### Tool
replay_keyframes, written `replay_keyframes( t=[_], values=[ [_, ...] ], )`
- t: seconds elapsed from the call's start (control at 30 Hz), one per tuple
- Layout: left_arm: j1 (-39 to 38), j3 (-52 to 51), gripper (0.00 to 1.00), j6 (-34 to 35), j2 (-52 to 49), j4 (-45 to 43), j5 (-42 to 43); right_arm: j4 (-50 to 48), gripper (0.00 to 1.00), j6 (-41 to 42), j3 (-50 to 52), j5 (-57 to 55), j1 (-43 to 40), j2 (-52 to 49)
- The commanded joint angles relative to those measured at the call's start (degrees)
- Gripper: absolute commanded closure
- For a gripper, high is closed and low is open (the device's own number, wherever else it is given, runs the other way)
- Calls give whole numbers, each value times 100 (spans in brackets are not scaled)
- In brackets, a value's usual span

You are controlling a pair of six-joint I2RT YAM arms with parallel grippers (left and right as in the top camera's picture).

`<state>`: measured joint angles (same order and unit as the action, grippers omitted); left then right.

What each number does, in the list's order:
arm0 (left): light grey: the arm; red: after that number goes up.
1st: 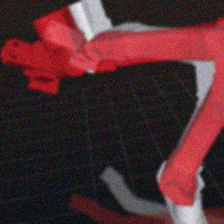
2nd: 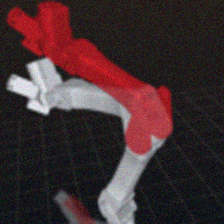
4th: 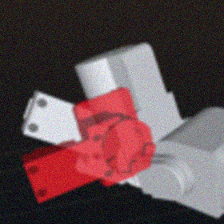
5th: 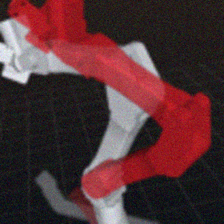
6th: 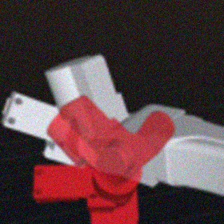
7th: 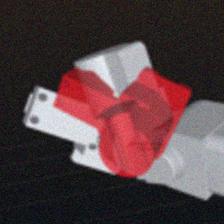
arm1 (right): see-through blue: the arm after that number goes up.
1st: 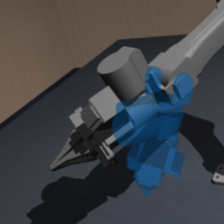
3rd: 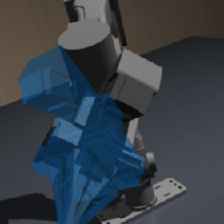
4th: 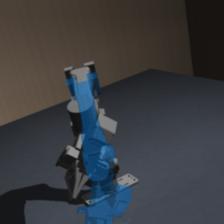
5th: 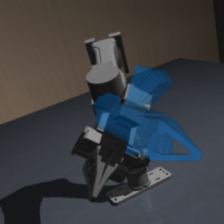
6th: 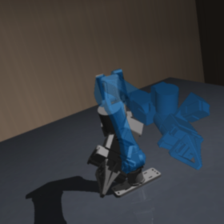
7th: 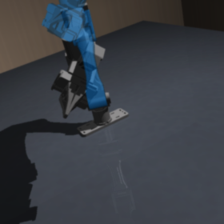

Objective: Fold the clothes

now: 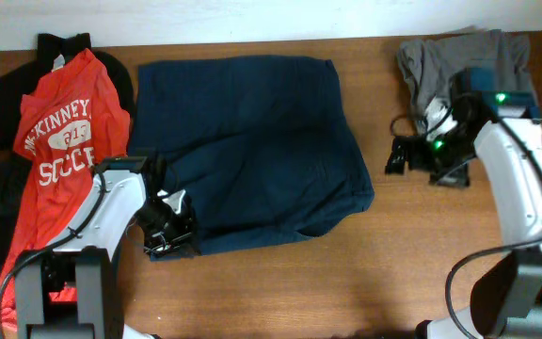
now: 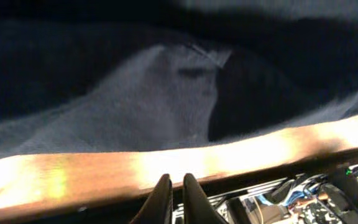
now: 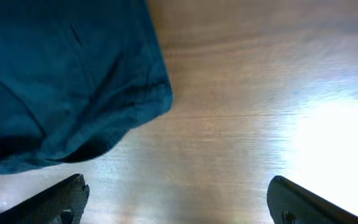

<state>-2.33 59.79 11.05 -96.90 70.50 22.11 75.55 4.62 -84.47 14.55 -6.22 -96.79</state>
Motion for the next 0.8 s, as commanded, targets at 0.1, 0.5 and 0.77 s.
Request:
replay_keyframes(
  t=[0.1, 0.5, 0.77],
  values=[
    [31, -31, 98, 157, 146, -186, -55, -1375, 4, -269, 1397, 798, 138, -4],
    [31, -31, 99, 525, 149, -664, -542, -3797, 17, 35, 2914, 791, 927, -11],
    [31, -31, 99, 533, 146, -1200, -649, -4111, 58, 455, 3027, 730, 1034, -136]
  ],
)
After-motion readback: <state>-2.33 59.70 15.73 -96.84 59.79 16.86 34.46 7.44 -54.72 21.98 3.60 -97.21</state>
